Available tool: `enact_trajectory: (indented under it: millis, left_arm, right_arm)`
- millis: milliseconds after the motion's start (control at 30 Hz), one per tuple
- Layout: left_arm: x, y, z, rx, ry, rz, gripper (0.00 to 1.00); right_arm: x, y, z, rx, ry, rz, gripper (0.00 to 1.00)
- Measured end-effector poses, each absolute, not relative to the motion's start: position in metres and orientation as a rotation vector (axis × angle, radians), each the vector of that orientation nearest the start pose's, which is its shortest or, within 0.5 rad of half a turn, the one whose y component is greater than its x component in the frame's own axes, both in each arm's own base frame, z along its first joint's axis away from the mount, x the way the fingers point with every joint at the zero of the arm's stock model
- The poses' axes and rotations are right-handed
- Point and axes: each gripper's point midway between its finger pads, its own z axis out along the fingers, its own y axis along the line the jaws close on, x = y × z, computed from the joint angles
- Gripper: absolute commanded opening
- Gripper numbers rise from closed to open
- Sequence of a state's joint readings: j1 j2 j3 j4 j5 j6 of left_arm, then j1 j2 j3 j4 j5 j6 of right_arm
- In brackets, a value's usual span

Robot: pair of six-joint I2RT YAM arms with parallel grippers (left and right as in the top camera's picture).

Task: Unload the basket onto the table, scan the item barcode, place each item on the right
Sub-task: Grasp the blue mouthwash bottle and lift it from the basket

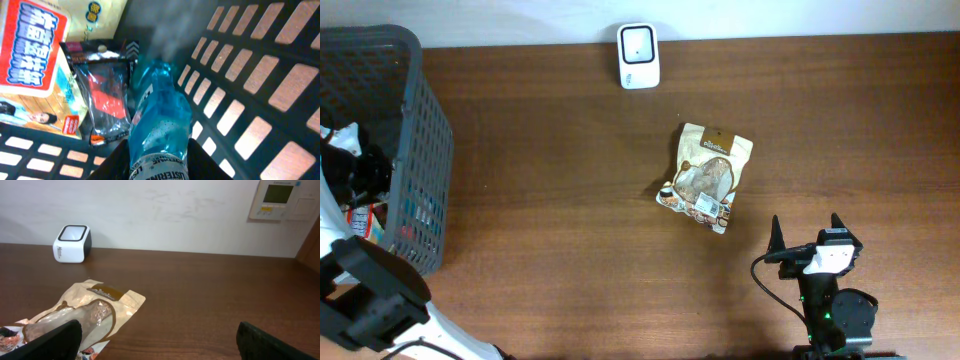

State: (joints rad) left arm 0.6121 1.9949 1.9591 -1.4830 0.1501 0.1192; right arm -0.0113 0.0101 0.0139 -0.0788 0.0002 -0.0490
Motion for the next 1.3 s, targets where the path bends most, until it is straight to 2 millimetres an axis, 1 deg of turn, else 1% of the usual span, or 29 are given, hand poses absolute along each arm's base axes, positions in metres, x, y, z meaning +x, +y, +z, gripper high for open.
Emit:
enact_trajectory:
  millis: [33, 100, 267, 367, 400, 467, 533, 700, 733, 800, 833, 867, 967, 1000, 1033, 1067, 1167, 1200, 1233, 1300]
  left_arm:
    - [0.333, 0.202, 0.163, -0.741, 2.944, -0.188, 0.18]
    - [0.337, 0.204, 0.17, -0.748, 2.934, -0.185, 0.18]
    - [0.347, 0.211, 0.218, -0.754, 2.827, -0.128, 0.19]
    - [0.351, 0.214, 0.252, -0.748, 2.743, -0.09, 0.18]
    - [0.353, 0.214, 0.264, -0.74, 2.711, -0.074, 0.17]
    - [0.353, 0.214, 0.285, -0.737, 2.66, -0.052, 0.17]
    - [0.356, 0.214, 0.312, -0.713, 2.575, -0.032, 0.17]
    - [0.361, 0.2, 0.373, -0.633, 2.377, -0.056, 0.16]
    - [0.359, 0.192, 0.394, -0.596, 2.315, -0.067, 0.16]
    - [0.355, 0.182, 0.414, -0.554, 2.257, -0.081, 0.15]
    - [0.351, 0.174, 0.429, -0.519, 2.213, -0.09, 0.15]
    - [0.345, 0.163, 0.448, -0.475, 2.161, -0.101, 0.15]
    - [0.325, 0.129, 0.494, -0.346, 2.03, -0.146, 0.14]
    - [0.316, 0.113, 0.512, -0.286, 1.978, -0.168, 0.14]
    - [0.309, 0.101, 0.523, -0.242, 1.946, -0.187, 0.14]
    - [0.3, 0.083, 0.534, -0.186, 1.915, -0.219, 0.14]
    - [0.29, 0.038, 0.548, -0.039, 1.877, -0.339, 0.11]
    - [0.29, 0.029, 0.549, -0.007, 1.875, -0.37, 0.11]
    - [0.291, 0.011, 0.549, 0.054, 1.875, -0.427, 0.11]
    - [0.295, -0.015, 0.545, 0.14, 1.89, -0.517, 0.1]
  right_arm:
    - [0.246, -0.003, 0.159, -0.032, 1.646, -0.047, 0.98]
    - [0.246, -0.003, 0.159, -0.032, 1.646, -0.047, 0.99]
    - [0.246, -0.003, 0.159, -0.031, 1.646, -0.046, 0.98]
    - [0.246, -0.003, 0.159, -0.031, 1.646, -0.046, 0.99]
    - [0.246, -0.003, 0.159, -0.031, 1.646, -0.046, 0.98]
    - [0.246, -0.003, 0.159, -0.031, 1.646, -0.046, 0.98]
    - [0.246, -0.003, 0.159, -0.031, 1.646, -0.046, 0.98]
    - [0.246, -0.003, 0.159, -0.031, 1.646, -0.046, 0.98]
    - [0.246, -0.003, 0.159, -0.031, 1.646, -0.046, 0.98]
    - [0.246, -0.003, 0.159, -0.031, 1.646, -0.046, 0.98]
    - [0.246, -0.003, 0.159, -0.031, 1.646, -0.047, 0.98]
    - [0.246, -0.003, 0.159, -0.031, 1.646, -0.047, 0.98]
    - [0.246, -0.003, 0.159, -0.031, 1.646, -0.047, 0.98]
    - [0.246, -0.003, 0.159, -0.031, 1.646, -0.046, 0.98]
    - [0.246, -0.003, 0.159, -0.031, 1.646, -0.046, 0.98]
    - [0.246, -0.003, 0.159, -0.031, 1.646, -0.047, 0.98]
    - [0.246, -0.003, 0.159, -0.031, 1.646, -0.046, 0.98]
    - [0.246, -0.003, 0.159, -0.031, 1.646, -0.046, 0.98]
    - [0.246, -0.003, 0.159, -0.031, 1.646, -0.046, 0.98]
    - [0.246, -0.003, 0.159, -0.031, 1.646, -0.047, 0.98]
